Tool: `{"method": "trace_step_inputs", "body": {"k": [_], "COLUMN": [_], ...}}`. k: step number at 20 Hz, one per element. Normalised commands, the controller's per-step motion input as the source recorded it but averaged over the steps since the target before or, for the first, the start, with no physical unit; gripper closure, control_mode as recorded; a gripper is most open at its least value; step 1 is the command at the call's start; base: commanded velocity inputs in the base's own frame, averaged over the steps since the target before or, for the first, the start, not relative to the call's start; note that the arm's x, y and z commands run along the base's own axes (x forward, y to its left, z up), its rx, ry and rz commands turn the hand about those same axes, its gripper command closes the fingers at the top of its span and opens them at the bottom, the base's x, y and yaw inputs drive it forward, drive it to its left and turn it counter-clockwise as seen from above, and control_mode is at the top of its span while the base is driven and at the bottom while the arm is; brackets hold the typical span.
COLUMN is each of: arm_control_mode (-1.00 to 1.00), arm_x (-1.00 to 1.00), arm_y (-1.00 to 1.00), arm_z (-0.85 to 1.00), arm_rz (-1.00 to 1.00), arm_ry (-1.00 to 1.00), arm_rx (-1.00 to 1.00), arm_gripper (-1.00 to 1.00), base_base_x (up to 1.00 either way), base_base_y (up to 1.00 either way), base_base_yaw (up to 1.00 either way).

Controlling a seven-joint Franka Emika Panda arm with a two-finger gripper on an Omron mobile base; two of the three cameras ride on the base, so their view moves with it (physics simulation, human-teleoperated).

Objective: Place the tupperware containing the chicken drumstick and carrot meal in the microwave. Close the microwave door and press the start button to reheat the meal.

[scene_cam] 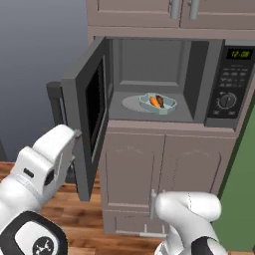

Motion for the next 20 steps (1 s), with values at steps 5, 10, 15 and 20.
{"method": "trace_step_inputs", "body": {"k": [5,10,15,20], "arm_control_mode": [-1.0,-1.0,-1.0,-1.0], "arm_x": [0.29,0.63,0.82,0.94], "arm_y": [0.61,0.25,0.12,0.23], "arm_z": [-0.07,-0.05,-0.09,-0.16], "arm_rz": [0.0,-0.01,-0.05,-0.11], "arm_ry": [0.0,0.0,0.0,0.04], "arm_rx": [-0.05,0.0,0.0,-0.05], "arm_gripper": [-1.0,-1.0,-1.0,-1.0], "base_base_x": [0.0,0.0,0.0,0.0], "base_base_y": [0.0,0.0,0.0,0.0], "base_base_yaw": [0.0,0.0,0.0,0.0]}}
